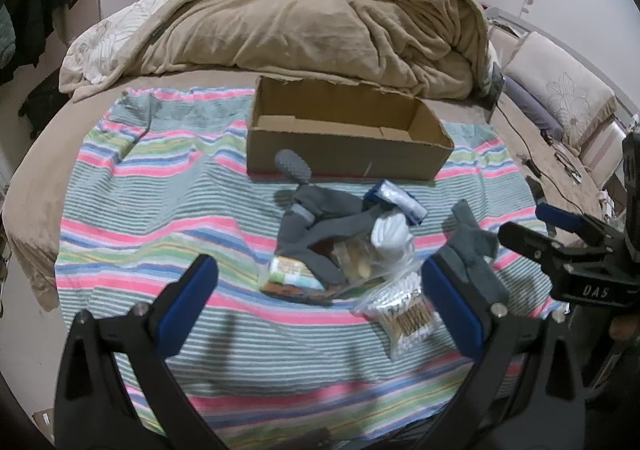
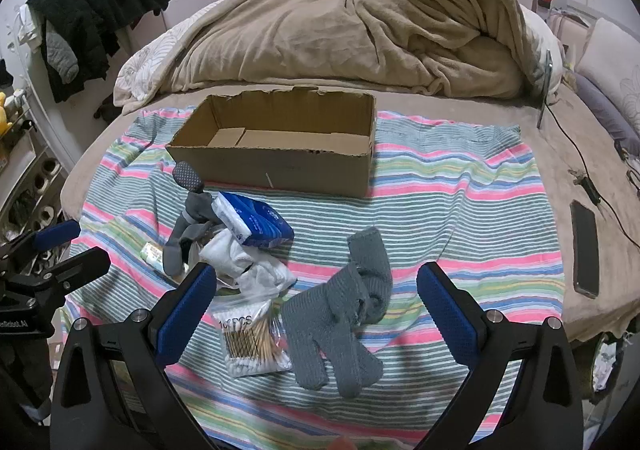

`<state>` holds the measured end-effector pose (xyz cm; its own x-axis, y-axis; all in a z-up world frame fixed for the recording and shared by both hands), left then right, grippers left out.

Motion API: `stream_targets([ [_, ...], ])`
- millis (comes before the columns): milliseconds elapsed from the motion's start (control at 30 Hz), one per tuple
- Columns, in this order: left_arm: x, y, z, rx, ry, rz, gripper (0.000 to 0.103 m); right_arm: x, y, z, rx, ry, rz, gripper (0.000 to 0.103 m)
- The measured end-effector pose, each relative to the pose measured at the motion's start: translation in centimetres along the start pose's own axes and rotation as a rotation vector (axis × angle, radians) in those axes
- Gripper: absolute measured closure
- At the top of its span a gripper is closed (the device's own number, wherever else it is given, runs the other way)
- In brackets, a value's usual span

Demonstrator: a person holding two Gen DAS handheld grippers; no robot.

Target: Organize objects

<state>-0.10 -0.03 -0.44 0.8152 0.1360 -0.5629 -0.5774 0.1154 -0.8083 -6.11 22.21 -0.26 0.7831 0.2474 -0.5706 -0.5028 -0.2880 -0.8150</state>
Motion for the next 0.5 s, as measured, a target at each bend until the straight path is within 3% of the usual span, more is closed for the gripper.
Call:
stream_targets([
  [500, 0.22, 0.34, 0.17, 0.003, 0.014, -0.014, 0.001, 0.04, 0.07, 0.01, 0.0, 0.003, -0.007, 0.001],
])
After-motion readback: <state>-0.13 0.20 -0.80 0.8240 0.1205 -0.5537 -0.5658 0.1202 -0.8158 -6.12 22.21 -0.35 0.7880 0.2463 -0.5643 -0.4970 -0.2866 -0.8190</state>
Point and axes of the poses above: each gripper's, at about its wrist camera, not at the fingertips, and y roughly the way its jaws point, z to its right, x to its underside, the point moved 1 cm from there along y, roughly the way its jaws point, and after that the axes turned 6 degrees about -z, right-handed, at the moved point
